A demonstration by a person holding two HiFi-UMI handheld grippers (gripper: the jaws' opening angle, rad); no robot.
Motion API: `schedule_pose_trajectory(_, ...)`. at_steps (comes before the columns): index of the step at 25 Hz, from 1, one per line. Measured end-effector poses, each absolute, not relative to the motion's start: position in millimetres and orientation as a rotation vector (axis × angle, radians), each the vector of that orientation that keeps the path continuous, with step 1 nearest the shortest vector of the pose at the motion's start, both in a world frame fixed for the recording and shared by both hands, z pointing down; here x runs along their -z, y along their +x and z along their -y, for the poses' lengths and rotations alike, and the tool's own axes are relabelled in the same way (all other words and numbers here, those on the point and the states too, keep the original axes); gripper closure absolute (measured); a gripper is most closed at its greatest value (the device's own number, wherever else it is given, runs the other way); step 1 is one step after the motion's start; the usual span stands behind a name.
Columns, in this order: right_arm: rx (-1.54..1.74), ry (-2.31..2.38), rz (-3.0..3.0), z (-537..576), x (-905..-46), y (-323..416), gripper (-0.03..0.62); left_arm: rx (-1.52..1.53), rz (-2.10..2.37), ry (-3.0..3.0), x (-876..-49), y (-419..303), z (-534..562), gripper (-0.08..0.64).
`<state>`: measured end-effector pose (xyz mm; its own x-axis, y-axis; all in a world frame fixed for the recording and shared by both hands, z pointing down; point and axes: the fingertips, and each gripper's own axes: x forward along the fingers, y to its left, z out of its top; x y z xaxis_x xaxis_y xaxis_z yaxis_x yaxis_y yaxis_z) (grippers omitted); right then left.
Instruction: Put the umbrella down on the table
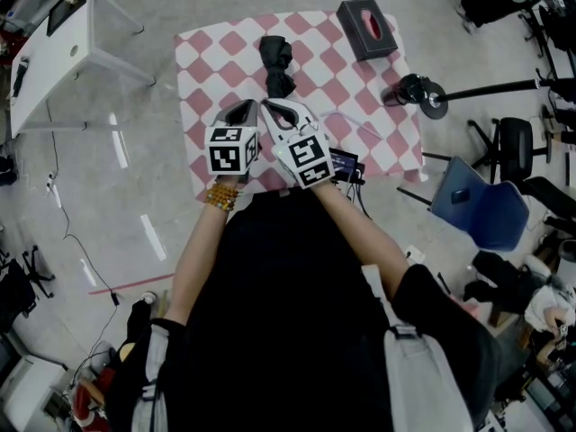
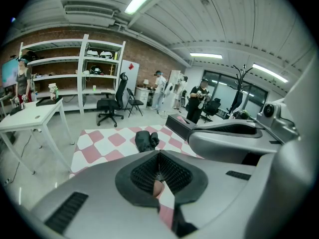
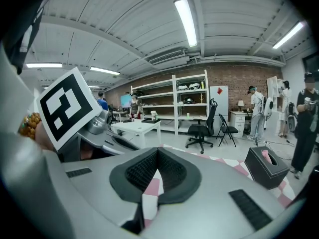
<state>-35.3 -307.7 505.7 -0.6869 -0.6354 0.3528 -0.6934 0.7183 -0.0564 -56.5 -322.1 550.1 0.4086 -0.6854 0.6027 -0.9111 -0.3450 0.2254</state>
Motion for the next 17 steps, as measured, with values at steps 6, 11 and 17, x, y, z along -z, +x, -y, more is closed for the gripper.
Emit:
schedule_pose_trajectory(6, -0.27, 1.031, 2.614, 305.3, -508.1, -37.1, 0.577, -0.555, 1.356, 2.13, -551.7, -58.6, 319.8, 0.545)
schedule_pose_trajectory(11, -0.274, 1.021, 2.614, 303.8, -510.3, -38.4, 0.576, -0.558, 1.36, 2.125, -553.1, -60.5, 318.7, 0.545)
schedule_pose_trajectory(17, -0.279, 1.012, 2.609, 300.2, -511.6, -41.0, 0.577, -0.557, 1.362, 2.124, -552.7, -62.6, 315.9, 0.545)
